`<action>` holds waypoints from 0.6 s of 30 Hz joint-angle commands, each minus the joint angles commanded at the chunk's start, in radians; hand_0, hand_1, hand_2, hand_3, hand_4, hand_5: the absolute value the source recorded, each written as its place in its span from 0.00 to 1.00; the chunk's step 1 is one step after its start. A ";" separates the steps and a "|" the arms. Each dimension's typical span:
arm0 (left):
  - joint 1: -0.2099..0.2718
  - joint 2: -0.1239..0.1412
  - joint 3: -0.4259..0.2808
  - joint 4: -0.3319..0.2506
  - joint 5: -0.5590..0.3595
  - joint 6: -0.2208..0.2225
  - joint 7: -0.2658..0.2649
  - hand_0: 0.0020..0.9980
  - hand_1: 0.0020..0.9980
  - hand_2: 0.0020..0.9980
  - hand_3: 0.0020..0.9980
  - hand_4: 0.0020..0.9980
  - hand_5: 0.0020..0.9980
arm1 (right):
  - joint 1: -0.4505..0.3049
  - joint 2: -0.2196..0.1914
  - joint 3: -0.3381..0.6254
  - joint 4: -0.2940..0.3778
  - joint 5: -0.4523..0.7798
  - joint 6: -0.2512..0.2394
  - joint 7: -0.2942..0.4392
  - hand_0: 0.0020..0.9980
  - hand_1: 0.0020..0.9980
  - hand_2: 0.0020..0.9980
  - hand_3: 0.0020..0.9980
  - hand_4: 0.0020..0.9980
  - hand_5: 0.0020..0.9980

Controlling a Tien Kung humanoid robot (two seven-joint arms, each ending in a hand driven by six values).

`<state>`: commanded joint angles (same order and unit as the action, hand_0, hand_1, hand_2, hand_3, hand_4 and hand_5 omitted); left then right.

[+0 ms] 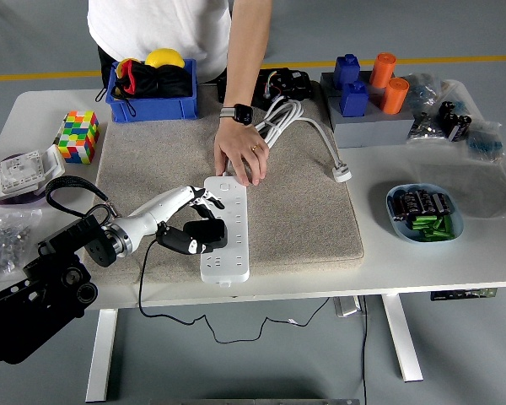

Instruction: Pull the plug out,throw it away,press the button

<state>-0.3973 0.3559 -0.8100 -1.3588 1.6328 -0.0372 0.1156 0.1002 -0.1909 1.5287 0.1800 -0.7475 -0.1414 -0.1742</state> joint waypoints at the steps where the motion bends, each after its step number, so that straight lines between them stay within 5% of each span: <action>1: -0.001 0.000 0.002 0.003 0.000 0.002 0.000 0.60 0.47 0.40 0.58 0.85 0.00 | 0.000 0.000 0.000 0.000 0.000 0.000 0.000 0.74 0.66 0.65 0.61 0.66 0.48; 2: -0.002 0.000 0.003 0.006 -0.001 0.003 0.003 0.60 0.47 0.40 0.58 0.85 0.00 | 0.000 -0.001 -0.001 0.000 0.000 -0.001 -0.001 0.74 0.66 0.65 0.61 0.66 0.48; 3: -0.002 -0.001 0.004 0.007 -0.002 0.003 0.004 0.46 0.39 0.36 0.57 0.81 0.00 | 0.000 -0.001 -0.001 0.000 -0.001 -0.001 -0.001 0.74 0.66 0.65 0.61 0.66 0.48; 14: -0.007 -0.003 0.006 0.011 -0.008 0.036 -0.014 0.40 0.35 0.33 0.56 0.78 0.00 | 0.000 -0.004 -0.005 0.000 0.000 -0.002 -0.002 0.74 0.66 0.64 0.61 0.66 0.48; 15: -0.007 -0.003 0.005 0.011 -0.010 0.039 -0.016 0.36 0.27 0.27 0.47 0.66 0.00 | 0.000 -0.004 -0.006 0.000 0.001 -0.002 -0.002 0.74 0.66 0.64 0.61 0.66 0.48; 18: -0.007 -0.002 0.002 0.009 -0.012 0.039 -0.014 0.36 0.27 0.27 0.47 0.66 0.00 | -0.001 -0.004 -0.005 0.000 0.000 -0.002 -0.003 0.74 0.66 0.64 0.61 0.66 0.48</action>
<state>-0.4038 0.3536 -0.8082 -1.3494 1.6206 0.0020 0.1017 0.0994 -0.1947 1.5238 0.1800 -0.7480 -0.1436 -0.1768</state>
